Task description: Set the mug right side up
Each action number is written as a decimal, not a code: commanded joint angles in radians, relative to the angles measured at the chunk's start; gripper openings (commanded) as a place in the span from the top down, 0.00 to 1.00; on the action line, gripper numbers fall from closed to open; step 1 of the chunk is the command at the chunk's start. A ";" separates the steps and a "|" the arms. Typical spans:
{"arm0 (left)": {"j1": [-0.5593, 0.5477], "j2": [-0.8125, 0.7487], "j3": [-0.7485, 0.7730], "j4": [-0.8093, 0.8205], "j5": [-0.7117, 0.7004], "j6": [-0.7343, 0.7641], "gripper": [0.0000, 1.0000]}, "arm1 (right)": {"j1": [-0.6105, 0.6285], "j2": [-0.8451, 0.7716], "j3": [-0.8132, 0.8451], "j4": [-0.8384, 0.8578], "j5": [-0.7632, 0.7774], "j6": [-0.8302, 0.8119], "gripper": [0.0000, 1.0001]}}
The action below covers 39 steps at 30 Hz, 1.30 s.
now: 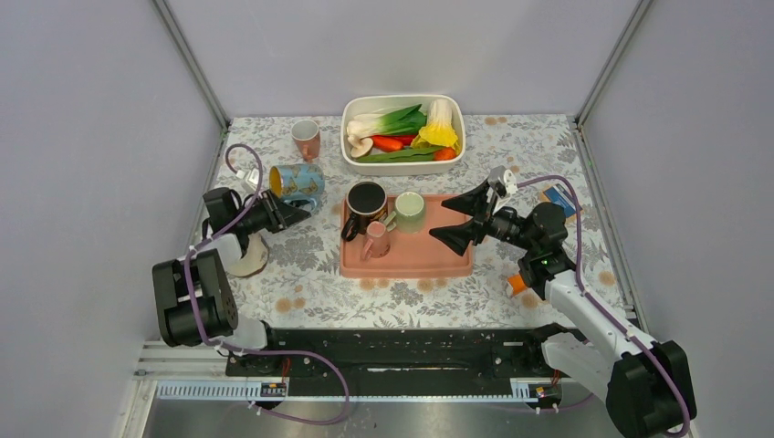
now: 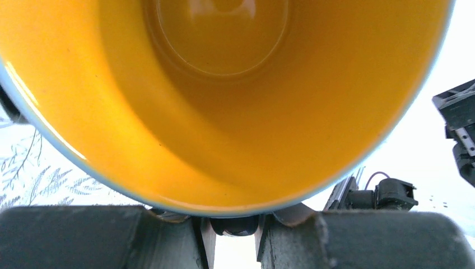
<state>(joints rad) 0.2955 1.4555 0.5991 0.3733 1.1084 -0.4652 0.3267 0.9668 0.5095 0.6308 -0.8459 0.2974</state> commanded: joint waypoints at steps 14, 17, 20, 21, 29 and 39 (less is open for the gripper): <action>0.001 -0.106 0.191 -0.693 -0.041 0.642 1.00 | -0.009 -0.040 -0.011 0.008 0.024 -0.034 0.01; 0.000 -0.107 0.201 -0.747 -0.066 0.689 1.00 | -0.009 -0.041 -0.012 0.007 0.024 -0.036 0.01; -0.001 -0.107 0.211 -0.798 -0.093 0.733 1.00 | -0.011 -0.045 -0.013 0.006 0.025 -0.040 0.01; -0.003 -0.108 0.212 -0.811 -0.104 0.747 1.00 | -0.011 -0.047 -0.014 0.006 0.026 -0.042 0.01; -0.009 -0.135 0.226 -0.878 -0.258 0.805 1.00 | -0.010 -0.057 -0.019 0.005 0.028 -0.055 0.01; -0.035 -0.204 0.204 -0.876 -0.464 0.819 1.00 | -0.012 -0.075 -0.025 0.007 0.028 -0.067 0.00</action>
<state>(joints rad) 0.2710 1.3148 0.7647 -0.5629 0.6930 0.3176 0.3241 0.9173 0.4873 0.6205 -0.8288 0.2539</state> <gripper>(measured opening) 0.274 0.993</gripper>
